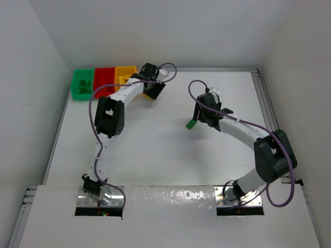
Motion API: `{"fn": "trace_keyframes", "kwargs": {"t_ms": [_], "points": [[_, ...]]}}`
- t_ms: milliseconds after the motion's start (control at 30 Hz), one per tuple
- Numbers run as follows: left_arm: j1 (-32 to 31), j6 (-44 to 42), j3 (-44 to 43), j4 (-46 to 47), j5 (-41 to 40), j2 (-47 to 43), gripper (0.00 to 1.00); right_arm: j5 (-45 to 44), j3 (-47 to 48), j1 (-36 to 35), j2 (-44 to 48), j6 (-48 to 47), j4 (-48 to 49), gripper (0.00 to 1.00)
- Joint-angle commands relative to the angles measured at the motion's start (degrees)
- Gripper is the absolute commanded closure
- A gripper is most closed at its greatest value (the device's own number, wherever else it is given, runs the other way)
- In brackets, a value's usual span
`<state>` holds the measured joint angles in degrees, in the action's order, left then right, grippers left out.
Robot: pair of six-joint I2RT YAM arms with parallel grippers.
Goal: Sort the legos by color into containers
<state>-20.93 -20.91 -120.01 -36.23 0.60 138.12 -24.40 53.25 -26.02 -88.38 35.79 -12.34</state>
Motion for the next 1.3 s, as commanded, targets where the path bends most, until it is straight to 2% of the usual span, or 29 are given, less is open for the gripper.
{"fn": "trace_keyframes", "kwargs": {"t_ms": [0, 167, 267, 333, 500, 533, 667, 867, 967, 1100, 1267], "points": [[-0.34, -0.36, -2.07, 1.42, -1.99, 1.27, 0.48, -0.29, 0.27, -0.08, 1.63, -0.72, 1.35, 0.33], [-0.34, -1.24, -2.25, 0.90, -2.01, 1.27, 0.60, -0.38, -0.17, -0.08, 2.24, -0.99, 1.79, 0.33], [-0.25, -0.63, -3.12, -0.33, -0.87, 0.74, 0.90, 0.14, -0.17, -0.08, 2.68, -2.29, 2.40, 0.33], [-0.25, 0.51, -3.74, -0.95, 1.14, -0.65, 0.97, 3.37, -0.34, -0.17, 3.12, -4.75, 4.60, 0.33], [0.27, 3.49, -8.13, -3.32, 9.49, -6.01, 1.00, 15.51, -3.15, -1.40, 5.58, -20.82, 17.13, 0.34], [0.62, 4.20, -9.36, -4.37, 12.03, -6.81, 1.00, 16.92, -3.16, -2.01, 5.41, -27.03, 18.74, 0.34], [1.59, 7.72, -8.14, -4.64, 25.46, -12.61, 1.00, 24.20, -2.45, -5.18, 4.01, -38.33, 27.52, 0.27], [1.59, 13.95, -5.85, -4.73, 35.86, -19.55, 1.00, 28.09, -7.11, -5.36, -0.30, -41.68, 55.61, 0.21], [1.68, 18.08, -4.37, -2.72, 41.22, -22.80, 1.00, 31.69, -5.72, -5.36, -2.58, -41.68, 60.40, 0.20], [1.59, 20.29, -0.68, -1.57, 44.04, -25.36, 1.00, 31.35, -4.65, -5.36, -4.96, -40.62, 67.70, 0.21], [1.51, 22.21, 1.97, -0.43, 45.45, -27.90, 1.00, 32.92, -0.79, -5.27, -6.80, -41.15, 68.32, 0.23]]}}
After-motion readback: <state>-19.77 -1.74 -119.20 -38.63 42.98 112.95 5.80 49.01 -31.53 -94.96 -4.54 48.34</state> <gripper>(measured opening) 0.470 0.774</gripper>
